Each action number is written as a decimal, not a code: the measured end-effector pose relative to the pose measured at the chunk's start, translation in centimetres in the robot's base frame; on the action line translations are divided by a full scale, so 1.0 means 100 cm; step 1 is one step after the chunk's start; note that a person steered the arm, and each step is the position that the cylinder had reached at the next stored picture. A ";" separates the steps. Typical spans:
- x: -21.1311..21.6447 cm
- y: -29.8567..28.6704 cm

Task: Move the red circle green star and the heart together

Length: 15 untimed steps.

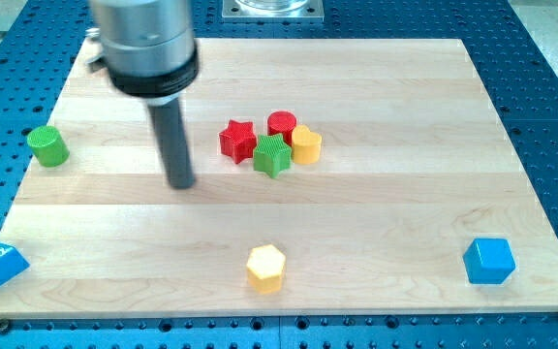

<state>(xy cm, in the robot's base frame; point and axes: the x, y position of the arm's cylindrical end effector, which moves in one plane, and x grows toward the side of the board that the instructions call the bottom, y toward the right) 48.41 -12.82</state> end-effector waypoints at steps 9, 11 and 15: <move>-0.016 0.060; -0.062 0.030; -0.121 0.147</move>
<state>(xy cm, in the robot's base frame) 36.36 1.92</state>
